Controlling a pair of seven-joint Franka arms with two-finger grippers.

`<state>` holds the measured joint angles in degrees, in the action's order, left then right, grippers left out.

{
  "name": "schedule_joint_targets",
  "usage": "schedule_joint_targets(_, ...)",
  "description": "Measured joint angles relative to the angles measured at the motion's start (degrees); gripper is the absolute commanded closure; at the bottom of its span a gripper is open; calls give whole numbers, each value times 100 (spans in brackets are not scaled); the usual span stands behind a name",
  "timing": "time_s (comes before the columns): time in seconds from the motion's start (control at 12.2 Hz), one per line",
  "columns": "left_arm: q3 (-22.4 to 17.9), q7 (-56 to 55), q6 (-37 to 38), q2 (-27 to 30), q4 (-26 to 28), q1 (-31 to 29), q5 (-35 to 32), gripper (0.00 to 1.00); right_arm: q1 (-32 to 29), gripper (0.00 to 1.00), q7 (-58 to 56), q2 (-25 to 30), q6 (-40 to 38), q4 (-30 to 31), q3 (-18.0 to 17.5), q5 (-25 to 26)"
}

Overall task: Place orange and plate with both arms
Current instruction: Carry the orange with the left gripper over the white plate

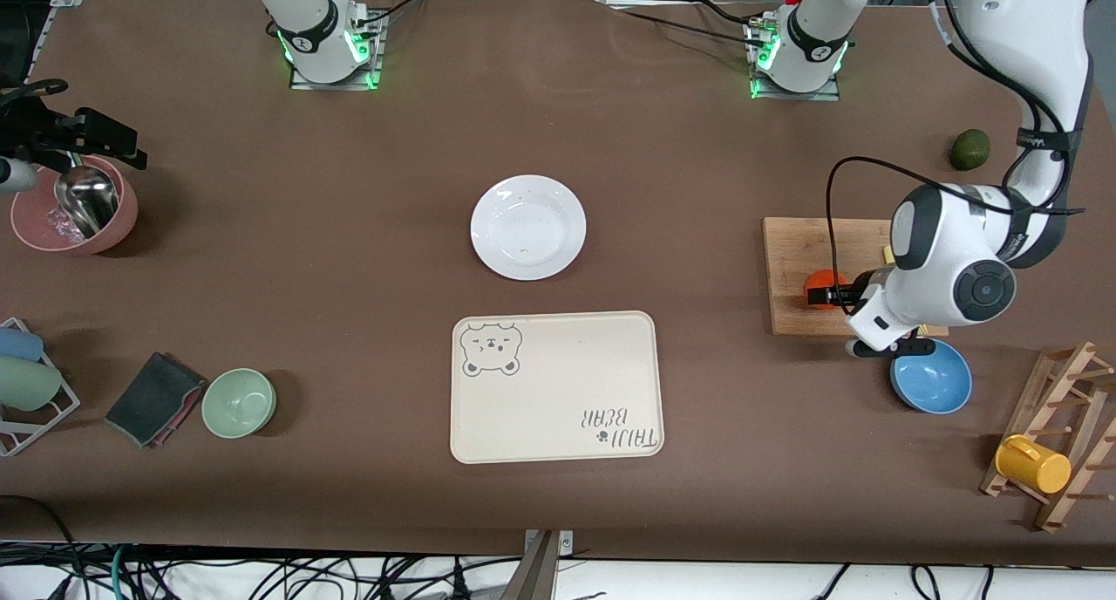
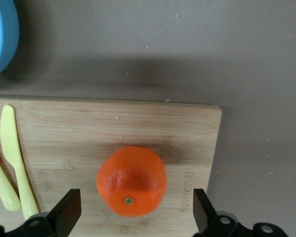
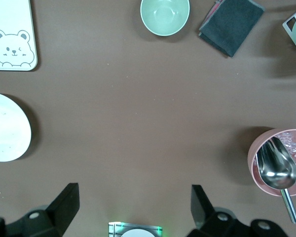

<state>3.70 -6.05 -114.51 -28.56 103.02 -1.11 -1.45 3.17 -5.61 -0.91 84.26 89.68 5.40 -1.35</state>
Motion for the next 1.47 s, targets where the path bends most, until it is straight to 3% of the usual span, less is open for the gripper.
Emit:
schedule_joint_targets(0.25,-14,0,-873,-119,461,-64,-49,0,0,0,0,0,0,0,0,0)
schedule_joint_targets(0.33,-19,0,-1167,-127,664,-87,-49,7,0,0,0,0,0,0,0,0)
schedule_joint_targets(0.41,-19,0,-1346,-127,828,-109,-49,38,0,0,0,0,0,0,0,0)
schedule_joint_targets(0.57,-19,0,-1405,-127,955,-144,-49,71,0,0,0,0,0,0,0,0)
schedule_joint_targets(0.82,-4,-38,-1378,-104,961,-130,-49,96,0,0,0,0,-1,0,0,0)
schedule_joint_targets(1.14,93,-906,-812,-91,550,254,-48,96,0,0,0,0,-1,0,0,0)
schedule_joint_targets(1.47,290,-2592,-418,-56,-71,1529,716,95,0,0,0,0,-1,0,0,0)
